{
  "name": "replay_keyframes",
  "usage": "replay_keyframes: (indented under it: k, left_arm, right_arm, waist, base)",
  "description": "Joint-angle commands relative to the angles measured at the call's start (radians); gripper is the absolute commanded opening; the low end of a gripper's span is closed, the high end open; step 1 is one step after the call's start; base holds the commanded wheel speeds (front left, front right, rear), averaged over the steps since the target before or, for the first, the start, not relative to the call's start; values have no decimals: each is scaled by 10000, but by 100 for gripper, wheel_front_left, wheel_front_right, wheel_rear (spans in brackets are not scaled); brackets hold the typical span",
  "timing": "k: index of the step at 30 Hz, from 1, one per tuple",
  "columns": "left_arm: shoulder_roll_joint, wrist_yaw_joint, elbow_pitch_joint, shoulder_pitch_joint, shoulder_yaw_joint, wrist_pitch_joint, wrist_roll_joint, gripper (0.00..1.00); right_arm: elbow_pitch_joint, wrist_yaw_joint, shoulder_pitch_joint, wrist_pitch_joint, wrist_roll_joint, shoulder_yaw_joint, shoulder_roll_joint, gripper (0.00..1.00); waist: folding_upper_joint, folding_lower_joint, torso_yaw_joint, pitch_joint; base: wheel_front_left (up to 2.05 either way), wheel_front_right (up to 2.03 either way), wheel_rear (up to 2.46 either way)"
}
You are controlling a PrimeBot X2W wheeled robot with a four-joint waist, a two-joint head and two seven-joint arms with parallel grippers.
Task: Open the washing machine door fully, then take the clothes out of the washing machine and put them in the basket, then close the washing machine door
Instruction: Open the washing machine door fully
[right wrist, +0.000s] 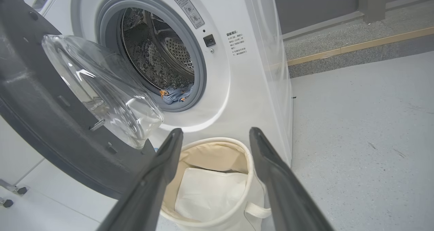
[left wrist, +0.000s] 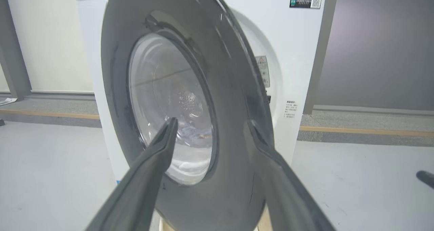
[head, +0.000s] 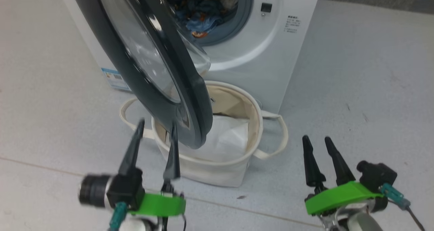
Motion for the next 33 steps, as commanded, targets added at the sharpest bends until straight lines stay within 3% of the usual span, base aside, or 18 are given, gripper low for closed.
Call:
replay_keyframes:
  k: [1, 2, 3, 4, 10, 14, 19, 26, 33]
  left_arm:
    - [42, 79, -658, -600, 265, -59, -71, 100]
    - [42, 128, -984, -747, 199, -59, -48, 93]
    - [42, 180, -1321, -897, 119, -59, 15, 10]
    - [42, 235, -1666, -1049, 23, -59, 84, 0]
    - [41, 491, -3228, -1885, -744, -59, 415, 0]
    - [40, 465, -3171, -2288, -1330, -59, 479, 0]
    - [40, 385, -2169, -2618, -1929, -59, 404, 0]
    - [40, 979, 330, -3229, -2695, -41, -169, 0]
    - [40, 1418, 1648, -3613, -2891, -54, -731, 0]
  right_arm:
    - [-401, 4, -452, -123, -117, 153, 100, 100]
    - [-422, 4, -489, -123, -117, 141, 106, 100]
    - [-439, 4, -526, -123, -117, 130, 111, 100]
    - [-452, 4, -559, -123, -116, 122, 116, 100]
    - [-570, 4, -823, -124, -91, 134, 133, 100]
    - [-664, 4, -986, -124, 68, 128, 137, 100]
    - [-666, 4, -1104, -124, 186, 170, 139, 100]
    - [-701, 4, -1208, -124, 405, 178, 140, 100]
    - [-683, 4, -1215, -124, 507, 196, 140, 100]
  waist:
    - [-1, 0, -4, 162]
    - [-1, 0, -9, 240]
    - [-1, 0, -16, 315]
    - [-1, 0, -28, 392]
    - [-1, 0, -182, 866]
    - [-1, 0, -307, 1138]
    - [-1, 0, -425, 1273]
    - [-1, 0, -584, 1404]
    - [-1, 0, -550, 1439]
  base:
    - [0, 0, 0]
    - [0, 0, 0]
    - [0, 0, 0]
    - [0, 0, 0]
    - [0, 0, 0]
    - [0, 0, 0]
    - [0, 0, 0]
    - [0, 0, 0]
    - [0, 0, 0]
